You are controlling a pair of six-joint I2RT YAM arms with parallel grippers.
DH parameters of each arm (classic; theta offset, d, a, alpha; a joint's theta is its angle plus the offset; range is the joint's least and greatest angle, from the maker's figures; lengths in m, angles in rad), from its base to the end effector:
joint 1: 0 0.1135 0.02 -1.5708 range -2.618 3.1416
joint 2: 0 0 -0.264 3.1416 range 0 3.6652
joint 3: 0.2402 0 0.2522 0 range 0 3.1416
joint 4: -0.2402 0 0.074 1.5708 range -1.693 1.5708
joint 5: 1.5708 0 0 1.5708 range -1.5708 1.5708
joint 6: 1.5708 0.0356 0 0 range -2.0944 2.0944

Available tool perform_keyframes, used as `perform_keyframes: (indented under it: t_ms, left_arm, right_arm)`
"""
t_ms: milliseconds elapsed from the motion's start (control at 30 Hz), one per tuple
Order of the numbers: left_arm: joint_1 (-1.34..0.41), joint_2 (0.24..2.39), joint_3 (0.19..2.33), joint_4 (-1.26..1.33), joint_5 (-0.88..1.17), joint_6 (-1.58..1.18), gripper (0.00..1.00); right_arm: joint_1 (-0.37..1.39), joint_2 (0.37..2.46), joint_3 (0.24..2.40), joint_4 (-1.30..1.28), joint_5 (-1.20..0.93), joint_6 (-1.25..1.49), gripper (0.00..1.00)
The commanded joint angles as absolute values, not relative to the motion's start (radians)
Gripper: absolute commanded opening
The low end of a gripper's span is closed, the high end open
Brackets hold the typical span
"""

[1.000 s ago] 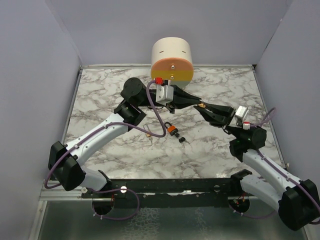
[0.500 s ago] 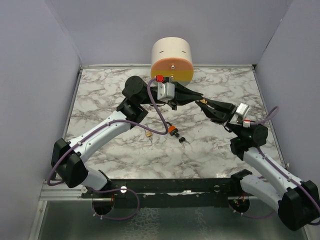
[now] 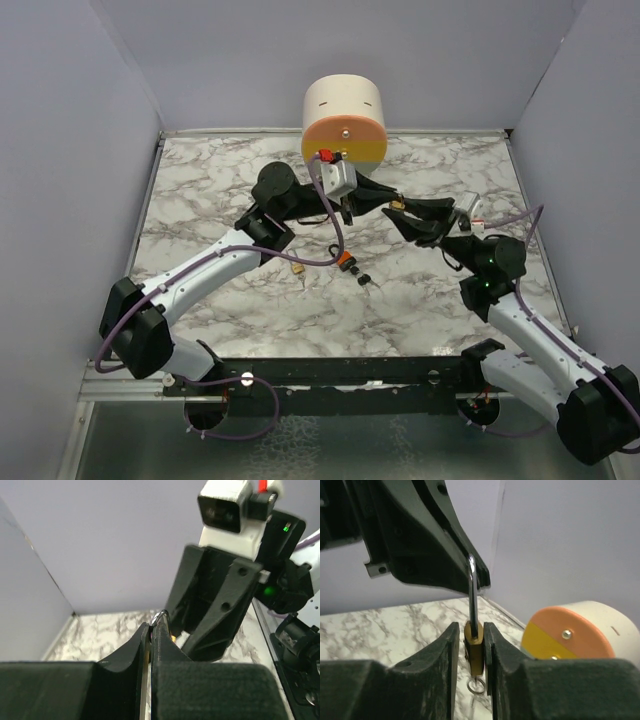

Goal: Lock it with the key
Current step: Lock the lock, then place the lock at the center of the board.

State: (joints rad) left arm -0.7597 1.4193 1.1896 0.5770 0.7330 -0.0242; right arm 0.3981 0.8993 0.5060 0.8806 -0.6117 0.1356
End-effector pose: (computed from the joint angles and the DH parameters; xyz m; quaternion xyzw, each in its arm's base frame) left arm 0.2205 -0.2423 0.4113 0.4665 0.3948 -0.4821 0.6277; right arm 0.1729 0.0949 0.3300 -0.3201 0.4537 0.3652 0.7472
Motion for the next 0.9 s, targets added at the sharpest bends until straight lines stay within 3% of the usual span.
perform_keyframes:
  t_ms: [0,100,200,567,733,800,867]
  left_arm:
    - [-0.764,1.449,1.154,0.485,0.577,-0.043,0.0]
    - [-0.764,1.447,1.149,0.53,0.524,-0.056,0.0]
    - [-0.762,1.445,1.148,0.554,0.496,-0.058,0.0]
    - [-0.758,1.416,1.143,0.575,0.48,-0.071,0.0]
    - [-0.755,1.422,1.135,0.575,0.52,-0.093,0.0]
    - [-0.755,1.425,1.13,0.575,0.539,-0.101,0.0]
    - [-0.753,1.424,1.122,0.575,0.555,-0.105,0.0]
  right_arm:
    - [0.42,0.863,0.563,0.838,-0.604,0.139,0.39]
    - [0.42,0.869,0.533,0.802,-0.594,0.15,0.81]
    - [0.42,0.865,0.494,0.791,-0.573,0.159,0.86]
    - [0.42,0.84,0.397,0.64,-0.308,0.196,0.91]
    - [0.42,0.824,0.383,0.637,-0.301,0.202,0.92]
    - [0.42,0.823,0.382,0.638,-0.283,0.206,0.88]
    - [0.419,0.825,0.386,0.625,-0.26,0.208,0.71]
